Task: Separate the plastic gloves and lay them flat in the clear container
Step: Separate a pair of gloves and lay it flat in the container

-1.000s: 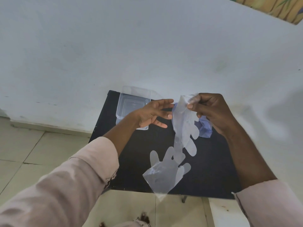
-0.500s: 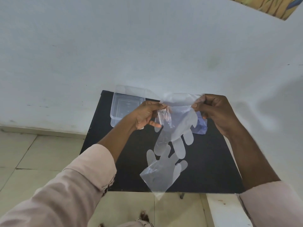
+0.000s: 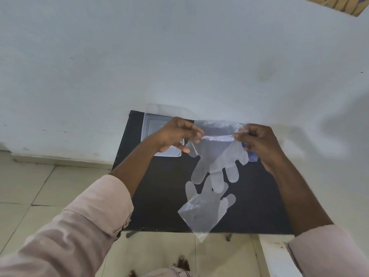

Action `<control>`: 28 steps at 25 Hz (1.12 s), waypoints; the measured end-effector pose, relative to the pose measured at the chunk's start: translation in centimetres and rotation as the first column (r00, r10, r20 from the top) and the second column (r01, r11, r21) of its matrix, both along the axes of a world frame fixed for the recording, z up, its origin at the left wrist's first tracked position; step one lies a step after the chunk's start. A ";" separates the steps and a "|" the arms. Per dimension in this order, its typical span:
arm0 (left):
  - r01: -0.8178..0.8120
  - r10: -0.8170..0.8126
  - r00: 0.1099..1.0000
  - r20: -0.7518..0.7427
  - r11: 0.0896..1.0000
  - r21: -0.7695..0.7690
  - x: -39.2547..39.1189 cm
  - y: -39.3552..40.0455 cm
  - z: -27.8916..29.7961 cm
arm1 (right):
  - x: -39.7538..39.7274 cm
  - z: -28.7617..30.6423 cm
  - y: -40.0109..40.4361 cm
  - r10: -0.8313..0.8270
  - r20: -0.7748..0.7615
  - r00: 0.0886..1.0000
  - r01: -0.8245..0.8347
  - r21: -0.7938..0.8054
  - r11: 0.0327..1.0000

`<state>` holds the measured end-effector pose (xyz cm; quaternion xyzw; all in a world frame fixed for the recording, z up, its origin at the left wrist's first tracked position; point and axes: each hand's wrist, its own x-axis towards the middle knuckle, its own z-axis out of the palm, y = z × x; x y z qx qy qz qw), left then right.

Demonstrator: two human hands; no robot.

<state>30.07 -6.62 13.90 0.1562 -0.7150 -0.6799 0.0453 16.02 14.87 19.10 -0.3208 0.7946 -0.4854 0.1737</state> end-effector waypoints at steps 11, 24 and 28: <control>-0.070 0.078 0.995 -0.055 0.988 0.139 0.2 1.1 0.3 | 2.0 -0.8 -0.3 -0.033 0.132 0.991 0.044 -0.080 0.996; -0.095 0.100 0.990 -0.097 0.994 0.055 1.3 0.0 -0.5 | 3.5 -2.1 -2.5 -0.040 0.251 0.967 0.067 -0.101 0.993; -0.063 0.066 0.993 -0.097 0.997 0.040 1.0 -0.3 -1.0 | 2.6 -2.2 -3.0 -0.034 0.285 0.958 0.064 -0.096 0.993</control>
